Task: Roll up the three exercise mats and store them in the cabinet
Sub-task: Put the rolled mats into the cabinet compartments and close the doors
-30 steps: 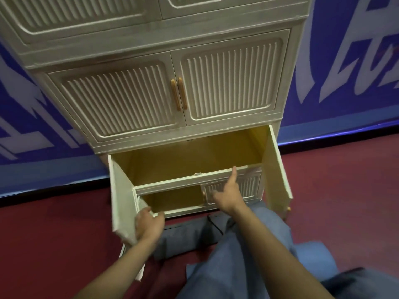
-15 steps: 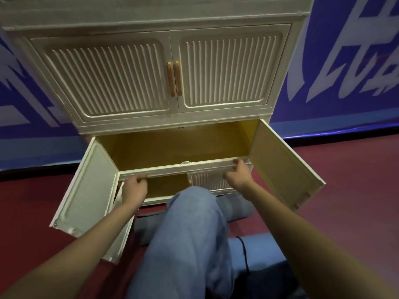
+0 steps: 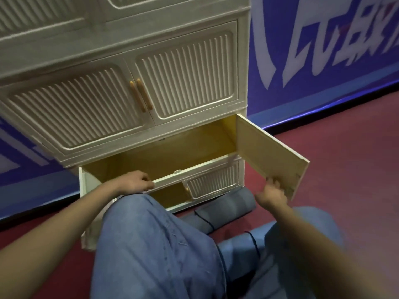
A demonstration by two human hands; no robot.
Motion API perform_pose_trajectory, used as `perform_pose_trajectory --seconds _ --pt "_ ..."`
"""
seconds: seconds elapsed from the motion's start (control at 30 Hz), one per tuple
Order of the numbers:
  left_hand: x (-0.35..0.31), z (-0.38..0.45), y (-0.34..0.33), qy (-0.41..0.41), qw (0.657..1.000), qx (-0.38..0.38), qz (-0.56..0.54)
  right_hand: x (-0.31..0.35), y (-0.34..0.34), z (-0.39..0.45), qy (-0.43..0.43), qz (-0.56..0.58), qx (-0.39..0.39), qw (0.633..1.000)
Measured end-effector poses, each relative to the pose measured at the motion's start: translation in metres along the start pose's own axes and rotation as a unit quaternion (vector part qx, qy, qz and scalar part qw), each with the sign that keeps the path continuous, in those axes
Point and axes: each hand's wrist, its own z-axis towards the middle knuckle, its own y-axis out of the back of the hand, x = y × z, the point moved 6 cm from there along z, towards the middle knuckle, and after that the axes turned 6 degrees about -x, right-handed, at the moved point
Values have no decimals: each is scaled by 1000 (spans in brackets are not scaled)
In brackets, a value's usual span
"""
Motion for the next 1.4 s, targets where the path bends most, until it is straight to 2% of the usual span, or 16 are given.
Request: perform_pose_trajectory --seconds 0.07,0.2,0.33,0.43,0.6,0.7,0.8,0.93,1.0,1.13,1.27,1.4 --pt "-18 -1 -2 -30 996 15 80 11 -19 -1 35 -13 47 998" --pt "-58 3 -59 -86 990 77 83 44 -46 12 183 -25 70 980" --pt "-74 22 -143 -92 958 203 180 45 -51 36 165 -16 77 983" --pt "-83 51 -186 -83 934 240 250 40 -53 57 155 -44 80 984" --pt "-106 128 -248 -92 932 178 301 32 -63 86 135 -32 126 982" --pt "-118 186 -282 -114 921 126 351 30 -61 113 100 3 110 989" --pt "-120 227 -317 -78 945 102 301 27 -58 127 66 39 95 993" --pt "-109 257 -384 -16 959 153 237 24 -55 114 112 52 99 987" --pt "-106 266 -404 -1 969 137 207 11 -55 107 126 24 99 987" --pt "-101 271 -404 -21 989 28 143 -5 -57 108 114 -25 124 985" --pt "-95 243 -385 -88 992 -67 67 22 -46 110 136 14 124 983" --pt "-88 202 -358 -121 988 -51 77 48 -34 105 163 33 94 981"
